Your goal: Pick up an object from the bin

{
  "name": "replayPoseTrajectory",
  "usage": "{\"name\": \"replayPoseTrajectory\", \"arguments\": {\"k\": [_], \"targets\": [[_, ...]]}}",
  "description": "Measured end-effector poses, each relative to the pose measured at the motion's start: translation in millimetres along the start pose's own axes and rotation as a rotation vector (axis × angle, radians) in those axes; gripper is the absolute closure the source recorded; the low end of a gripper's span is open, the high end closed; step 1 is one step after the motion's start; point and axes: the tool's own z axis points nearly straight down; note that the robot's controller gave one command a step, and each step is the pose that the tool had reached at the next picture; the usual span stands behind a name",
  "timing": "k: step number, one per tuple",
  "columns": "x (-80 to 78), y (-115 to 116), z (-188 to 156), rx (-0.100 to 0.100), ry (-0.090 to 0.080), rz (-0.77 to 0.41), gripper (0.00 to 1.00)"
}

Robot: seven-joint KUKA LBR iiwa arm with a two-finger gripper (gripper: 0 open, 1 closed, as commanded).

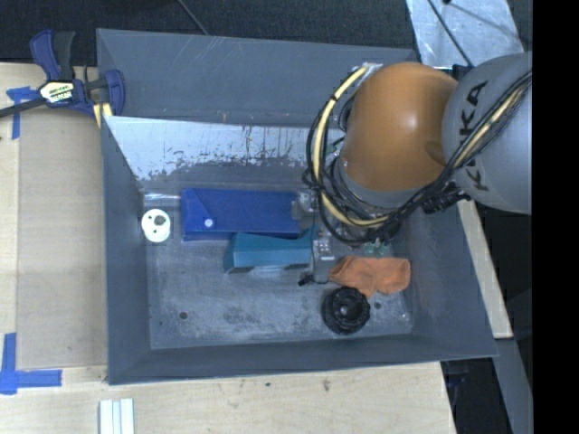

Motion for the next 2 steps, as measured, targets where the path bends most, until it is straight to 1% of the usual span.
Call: {"name": "replayPoseTrajectory", "arguments": {"k": [1,2], "targets": [[-1.6,-0.3,-4.7,-0.001,-0.009,0.001,0.00],[-4.6,-6.8,35.0,0.000,-0.012,-0.062,0.00]]}}
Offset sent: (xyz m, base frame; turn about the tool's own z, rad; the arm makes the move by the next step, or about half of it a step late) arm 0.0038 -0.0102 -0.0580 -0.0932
